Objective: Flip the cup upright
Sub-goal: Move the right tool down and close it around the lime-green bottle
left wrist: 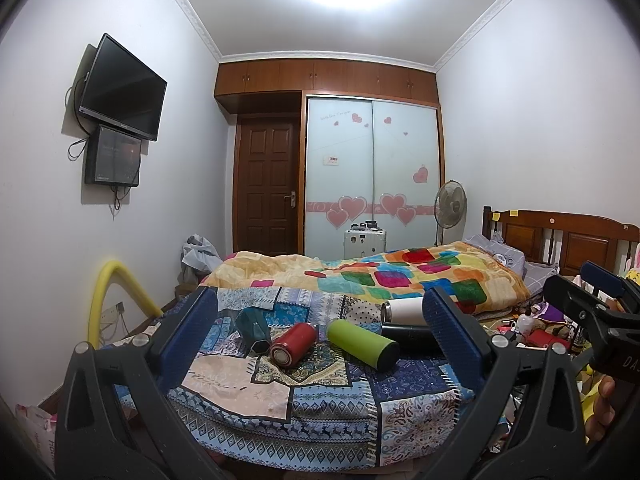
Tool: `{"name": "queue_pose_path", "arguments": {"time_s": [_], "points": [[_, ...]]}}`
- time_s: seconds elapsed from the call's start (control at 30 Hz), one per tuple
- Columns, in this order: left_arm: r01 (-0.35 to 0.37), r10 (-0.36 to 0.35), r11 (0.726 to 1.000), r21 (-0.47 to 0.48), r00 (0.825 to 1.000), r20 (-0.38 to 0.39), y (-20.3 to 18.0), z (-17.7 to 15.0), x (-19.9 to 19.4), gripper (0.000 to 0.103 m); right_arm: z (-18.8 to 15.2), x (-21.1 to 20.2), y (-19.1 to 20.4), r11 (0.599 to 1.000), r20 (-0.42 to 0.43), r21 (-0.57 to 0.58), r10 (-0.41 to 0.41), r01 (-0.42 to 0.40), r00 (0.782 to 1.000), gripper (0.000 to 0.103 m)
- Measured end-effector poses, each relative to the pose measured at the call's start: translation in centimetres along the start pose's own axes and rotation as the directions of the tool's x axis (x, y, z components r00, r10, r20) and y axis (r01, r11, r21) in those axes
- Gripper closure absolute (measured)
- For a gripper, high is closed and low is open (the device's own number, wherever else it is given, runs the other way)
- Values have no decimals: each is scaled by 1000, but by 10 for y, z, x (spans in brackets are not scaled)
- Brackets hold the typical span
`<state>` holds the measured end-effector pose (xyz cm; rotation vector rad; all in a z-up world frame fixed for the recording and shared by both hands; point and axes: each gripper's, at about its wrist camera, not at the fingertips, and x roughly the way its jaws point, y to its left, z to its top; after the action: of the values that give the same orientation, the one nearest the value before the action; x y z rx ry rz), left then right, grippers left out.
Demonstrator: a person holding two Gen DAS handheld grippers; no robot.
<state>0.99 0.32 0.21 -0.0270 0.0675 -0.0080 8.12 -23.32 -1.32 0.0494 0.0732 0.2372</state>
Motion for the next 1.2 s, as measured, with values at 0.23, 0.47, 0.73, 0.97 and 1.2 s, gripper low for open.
{"name": "queue_pose_path", "arguments": {"time_s": [0.23,0.47,0.73,0.97,1.2], "points": [[0,0,1000,2,1000,-9,1,-4,7,0,-2,15,2,1000,-25,-8,9,-9,1000,0],[-1,2,1000,9,997,-72,9,-16,48,0,-13,68,-1,999,-127,-35,31,-36,991,0],[-27,28,1000,9,984,-174,24,-44,121,0,-36,141,-3,993,-269,-97,36,-64,962,0],[-43,47,999,22,965,-257,35,-72,181,0,-58,212,-8,985,-424,-108,78,-136,902,1],[-9,6,1000,-8,939,-345,43,-91,226,0,-76,273,-6,969,-586,-91,134,-229,799,24]]}}
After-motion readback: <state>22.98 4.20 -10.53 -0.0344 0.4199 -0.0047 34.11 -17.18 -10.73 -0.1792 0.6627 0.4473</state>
